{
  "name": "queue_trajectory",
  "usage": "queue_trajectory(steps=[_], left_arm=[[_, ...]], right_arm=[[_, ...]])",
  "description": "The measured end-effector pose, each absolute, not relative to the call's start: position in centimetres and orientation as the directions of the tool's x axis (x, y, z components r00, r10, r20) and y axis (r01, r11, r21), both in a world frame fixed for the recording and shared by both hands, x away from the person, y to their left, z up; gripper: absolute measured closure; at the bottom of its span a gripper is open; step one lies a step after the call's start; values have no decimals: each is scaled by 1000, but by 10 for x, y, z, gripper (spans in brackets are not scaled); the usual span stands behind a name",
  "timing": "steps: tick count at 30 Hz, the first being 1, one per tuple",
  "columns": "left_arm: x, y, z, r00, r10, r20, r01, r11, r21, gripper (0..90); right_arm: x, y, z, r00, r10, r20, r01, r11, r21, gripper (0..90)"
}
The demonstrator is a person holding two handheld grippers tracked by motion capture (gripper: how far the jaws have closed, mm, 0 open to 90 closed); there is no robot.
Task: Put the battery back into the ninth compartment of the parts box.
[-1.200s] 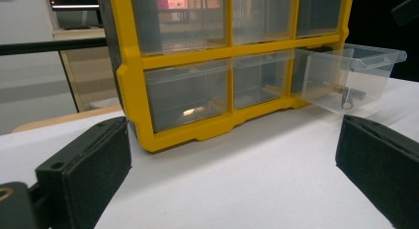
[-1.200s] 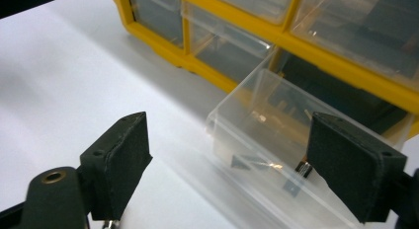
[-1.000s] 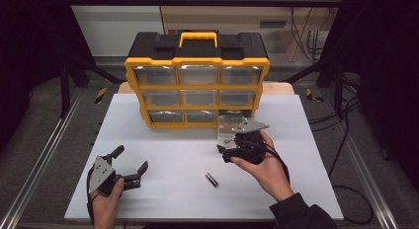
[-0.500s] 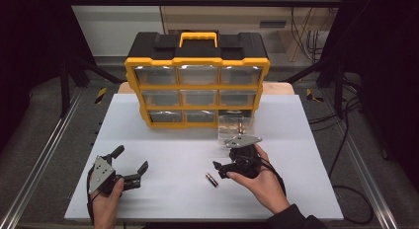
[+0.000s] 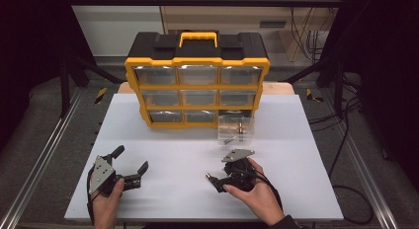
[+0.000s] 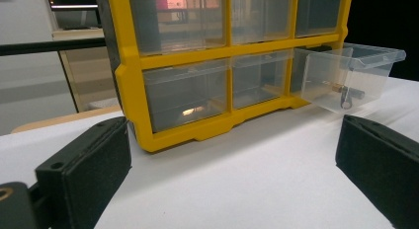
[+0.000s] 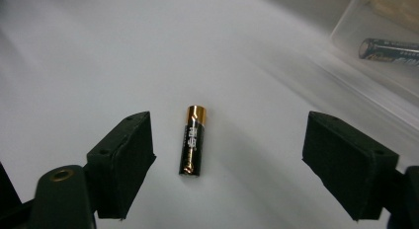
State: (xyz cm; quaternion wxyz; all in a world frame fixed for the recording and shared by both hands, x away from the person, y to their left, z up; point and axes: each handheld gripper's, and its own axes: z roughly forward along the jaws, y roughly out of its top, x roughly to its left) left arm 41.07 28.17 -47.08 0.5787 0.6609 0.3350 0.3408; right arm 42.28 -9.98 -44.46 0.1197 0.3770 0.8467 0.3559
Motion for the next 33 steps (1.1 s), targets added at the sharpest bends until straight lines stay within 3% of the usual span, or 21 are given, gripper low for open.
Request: queue_trajectory(steps=[9,20,33], left_arm=[[411,281,-471,544,837,63,49,-107,993,3],[411,281,-471,544,837,64,49,-108,993,2],[411,282,-471,548,834,64,53,-112,992,3]], right_arm=[[416,-98,-453,-689,722,64,559,473,681,291],[413,-95,-461,-696,716,58,563,493,663,473],[419,-78,-474,-706,704,78,571,502,650,589]])
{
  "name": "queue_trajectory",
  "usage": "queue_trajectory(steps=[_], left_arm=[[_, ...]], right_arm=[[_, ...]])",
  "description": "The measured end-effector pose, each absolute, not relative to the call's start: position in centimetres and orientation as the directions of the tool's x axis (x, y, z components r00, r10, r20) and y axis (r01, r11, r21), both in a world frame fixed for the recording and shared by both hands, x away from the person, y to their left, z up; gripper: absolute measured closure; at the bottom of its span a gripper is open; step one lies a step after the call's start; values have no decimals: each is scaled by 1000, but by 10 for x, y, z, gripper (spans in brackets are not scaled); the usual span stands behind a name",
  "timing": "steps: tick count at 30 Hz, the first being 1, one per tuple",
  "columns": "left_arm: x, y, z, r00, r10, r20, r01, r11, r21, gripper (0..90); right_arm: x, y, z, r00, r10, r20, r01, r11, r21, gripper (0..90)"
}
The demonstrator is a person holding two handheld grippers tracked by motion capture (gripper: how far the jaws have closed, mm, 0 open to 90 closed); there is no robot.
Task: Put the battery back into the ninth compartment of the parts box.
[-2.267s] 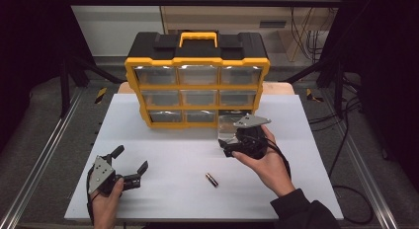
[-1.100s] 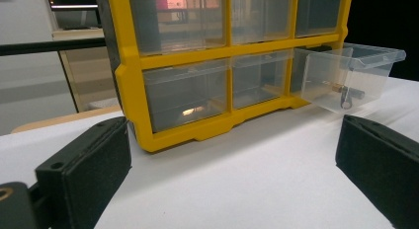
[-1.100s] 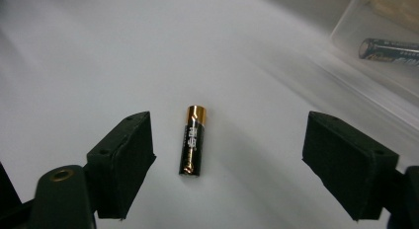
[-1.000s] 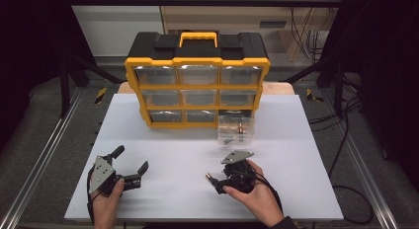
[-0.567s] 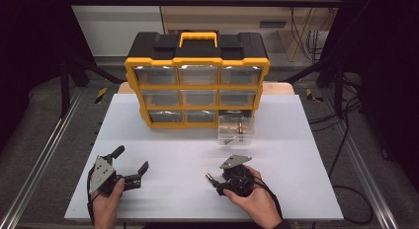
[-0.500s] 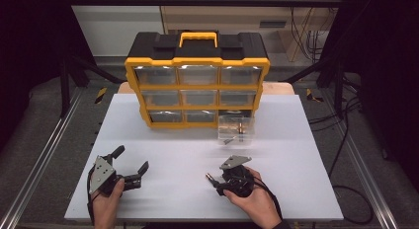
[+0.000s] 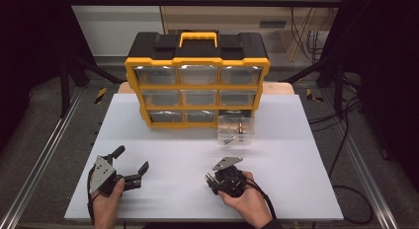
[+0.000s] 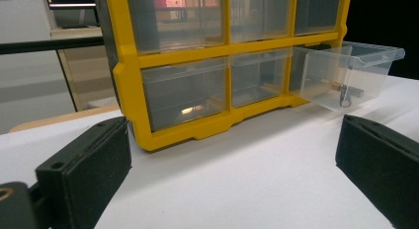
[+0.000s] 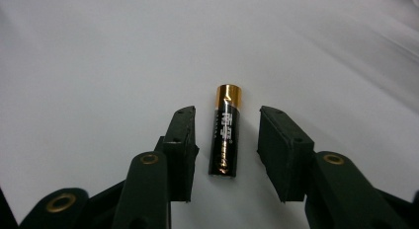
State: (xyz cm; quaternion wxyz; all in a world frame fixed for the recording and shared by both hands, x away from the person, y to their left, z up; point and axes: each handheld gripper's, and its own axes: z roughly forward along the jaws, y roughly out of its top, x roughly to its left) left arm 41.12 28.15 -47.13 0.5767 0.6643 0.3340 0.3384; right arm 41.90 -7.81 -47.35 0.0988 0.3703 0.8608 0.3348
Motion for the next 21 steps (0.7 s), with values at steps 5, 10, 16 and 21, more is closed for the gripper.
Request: queue_trajectory(steps=[5,10,16,21], left_arm=[[412,281,-472,553,831,63,56,-113,992,3],[412,281,-472,553,831,63,56,-113,992,3],[412,281,-472,552,831,65,57,-115,992,3],[412,280,-472,552,831,65,56,-114,992,3]], right_arm=[[422,-76,-478,-705,704,83,578,503,643,634],[423,-76,-480,-703,707,80,579,504,641,670],[424,-76,-480,-710,700,76,571,510,643,713],[423,-74,-480,-715,695,71,564,515,645,751]])
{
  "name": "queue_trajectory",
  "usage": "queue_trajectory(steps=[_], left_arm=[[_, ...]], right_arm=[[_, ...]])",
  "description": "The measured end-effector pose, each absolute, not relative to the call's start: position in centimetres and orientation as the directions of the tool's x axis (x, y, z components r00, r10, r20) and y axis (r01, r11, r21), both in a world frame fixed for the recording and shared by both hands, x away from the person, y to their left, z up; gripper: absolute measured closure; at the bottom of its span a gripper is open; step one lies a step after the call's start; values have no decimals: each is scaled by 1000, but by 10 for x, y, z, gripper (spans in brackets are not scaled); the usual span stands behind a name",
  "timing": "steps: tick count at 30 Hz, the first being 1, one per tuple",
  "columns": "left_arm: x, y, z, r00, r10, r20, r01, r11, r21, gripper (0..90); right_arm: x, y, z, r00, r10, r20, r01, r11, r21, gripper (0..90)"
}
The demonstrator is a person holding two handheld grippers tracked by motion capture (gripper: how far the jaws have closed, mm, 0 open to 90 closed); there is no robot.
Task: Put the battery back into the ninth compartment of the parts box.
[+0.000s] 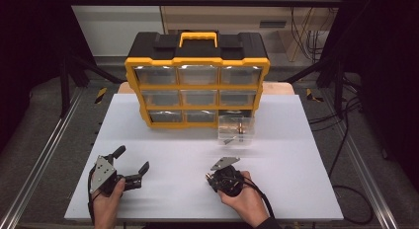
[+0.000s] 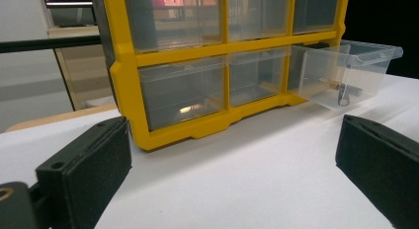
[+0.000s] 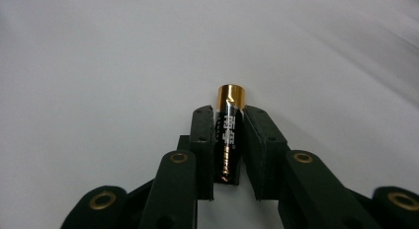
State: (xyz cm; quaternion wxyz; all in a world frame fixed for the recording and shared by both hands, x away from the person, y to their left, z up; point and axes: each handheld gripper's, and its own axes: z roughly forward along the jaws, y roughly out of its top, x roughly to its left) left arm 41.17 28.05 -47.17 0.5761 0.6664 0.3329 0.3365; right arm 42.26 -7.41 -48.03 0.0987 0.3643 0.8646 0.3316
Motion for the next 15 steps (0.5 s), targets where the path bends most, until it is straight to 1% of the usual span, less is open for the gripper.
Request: queue_trajectory(steps=[8,15], left_arm=[[412,282,-472,548,834,62,56,-110,992,3],[411,281,-471,546,835,65,54,-113,992,3]], right_arm=[[423,-76,-481,-709,702,73,563,500,658,767],[432,-97,-474,-668,734,123,584,415,698,767]])
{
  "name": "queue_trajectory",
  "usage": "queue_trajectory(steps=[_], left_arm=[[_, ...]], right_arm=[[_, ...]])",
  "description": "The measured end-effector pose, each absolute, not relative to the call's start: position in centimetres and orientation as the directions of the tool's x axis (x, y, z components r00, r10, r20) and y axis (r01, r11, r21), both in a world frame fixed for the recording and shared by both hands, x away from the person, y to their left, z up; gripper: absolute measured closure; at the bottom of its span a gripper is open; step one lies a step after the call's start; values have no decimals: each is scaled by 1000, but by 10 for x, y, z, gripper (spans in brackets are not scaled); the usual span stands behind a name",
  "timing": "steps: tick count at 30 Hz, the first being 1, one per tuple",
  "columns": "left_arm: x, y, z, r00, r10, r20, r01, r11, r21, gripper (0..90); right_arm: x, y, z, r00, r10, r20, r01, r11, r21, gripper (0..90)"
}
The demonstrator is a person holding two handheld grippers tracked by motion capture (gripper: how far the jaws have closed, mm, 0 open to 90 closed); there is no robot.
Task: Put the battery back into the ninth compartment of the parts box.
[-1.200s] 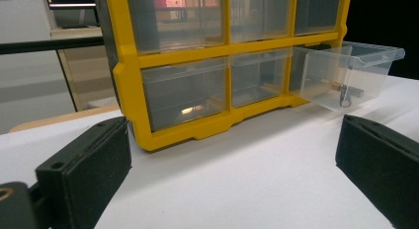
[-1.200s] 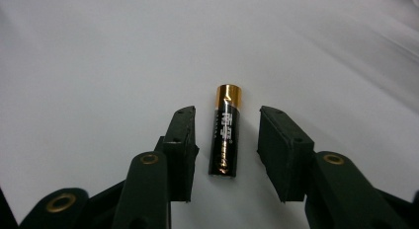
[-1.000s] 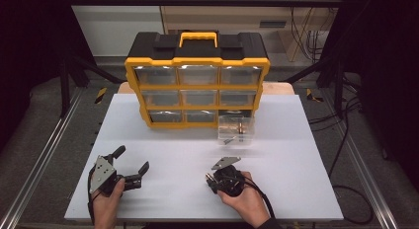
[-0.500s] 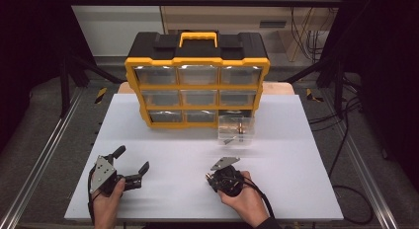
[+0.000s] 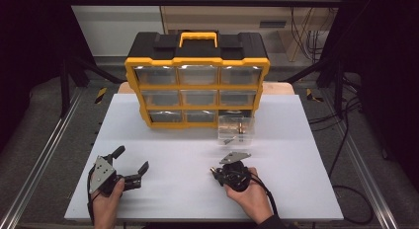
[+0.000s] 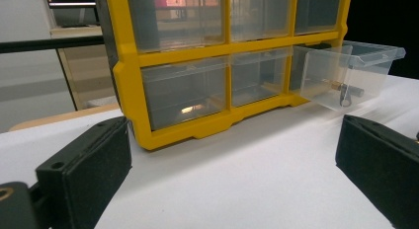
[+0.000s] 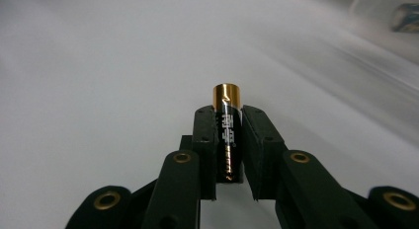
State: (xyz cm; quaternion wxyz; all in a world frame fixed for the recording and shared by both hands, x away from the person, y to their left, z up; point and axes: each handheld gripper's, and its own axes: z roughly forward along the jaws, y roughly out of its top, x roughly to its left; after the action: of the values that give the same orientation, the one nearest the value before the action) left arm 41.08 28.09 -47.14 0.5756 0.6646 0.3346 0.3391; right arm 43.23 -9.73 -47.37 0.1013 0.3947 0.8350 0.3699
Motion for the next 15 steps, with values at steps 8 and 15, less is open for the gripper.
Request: queue_trajectory(steps=[8,15], left_arm=[[412,280,-472,551,832,66,58,-116,992,3],[412,280,-472,550,832,66,58,-116,992,3]], right_arm=[[440,-126,-458,-628,767,132,582,350,734,768],[445,-142,-443,-611,781,125,566,322,759,768]])
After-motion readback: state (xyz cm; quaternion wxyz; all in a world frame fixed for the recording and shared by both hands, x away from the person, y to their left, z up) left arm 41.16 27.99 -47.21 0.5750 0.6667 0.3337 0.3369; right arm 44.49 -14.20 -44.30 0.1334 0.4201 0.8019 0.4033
